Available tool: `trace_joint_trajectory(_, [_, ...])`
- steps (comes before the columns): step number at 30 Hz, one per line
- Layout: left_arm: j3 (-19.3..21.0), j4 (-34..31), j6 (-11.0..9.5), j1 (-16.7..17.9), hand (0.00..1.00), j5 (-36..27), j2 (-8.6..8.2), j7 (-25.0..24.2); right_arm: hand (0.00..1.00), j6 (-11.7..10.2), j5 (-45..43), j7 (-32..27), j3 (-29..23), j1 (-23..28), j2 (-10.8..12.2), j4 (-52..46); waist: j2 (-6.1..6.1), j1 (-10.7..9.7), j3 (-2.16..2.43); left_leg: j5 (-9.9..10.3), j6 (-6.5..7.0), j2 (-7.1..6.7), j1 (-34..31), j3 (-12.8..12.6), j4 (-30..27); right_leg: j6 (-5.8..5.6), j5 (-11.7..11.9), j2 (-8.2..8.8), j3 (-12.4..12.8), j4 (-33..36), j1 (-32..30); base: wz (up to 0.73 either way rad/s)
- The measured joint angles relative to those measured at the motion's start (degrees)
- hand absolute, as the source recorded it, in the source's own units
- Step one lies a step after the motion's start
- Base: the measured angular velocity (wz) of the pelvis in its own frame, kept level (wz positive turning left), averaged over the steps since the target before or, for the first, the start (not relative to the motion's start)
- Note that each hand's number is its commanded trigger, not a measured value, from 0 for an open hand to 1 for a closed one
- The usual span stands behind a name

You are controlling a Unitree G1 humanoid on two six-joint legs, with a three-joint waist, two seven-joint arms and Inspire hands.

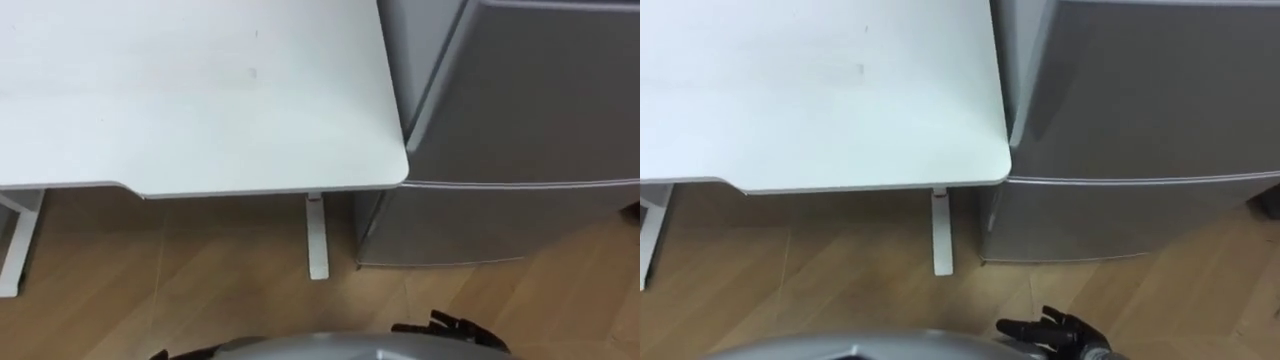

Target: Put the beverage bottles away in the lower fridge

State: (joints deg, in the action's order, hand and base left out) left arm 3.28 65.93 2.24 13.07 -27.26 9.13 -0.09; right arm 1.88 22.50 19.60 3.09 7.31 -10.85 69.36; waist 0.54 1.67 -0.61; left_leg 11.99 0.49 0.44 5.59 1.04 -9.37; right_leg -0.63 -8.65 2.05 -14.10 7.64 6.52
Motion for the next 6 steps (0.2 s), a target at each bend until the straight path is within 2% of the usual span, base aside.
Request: trace_joint_trajectory(6, [0.91,0.00,0.35,-0.03,0.00,2.66,0.03,-0.10,0.00,0.09,-0.26,-0.26,-0.17,-0.20,0.00,0.71,0.05,0.07,0.02,0.10,-0.05,0.02,0.17,0.01,-0.17,0.00,-0.35,-0.02,-0.09,-0.01,0.17,0.01])
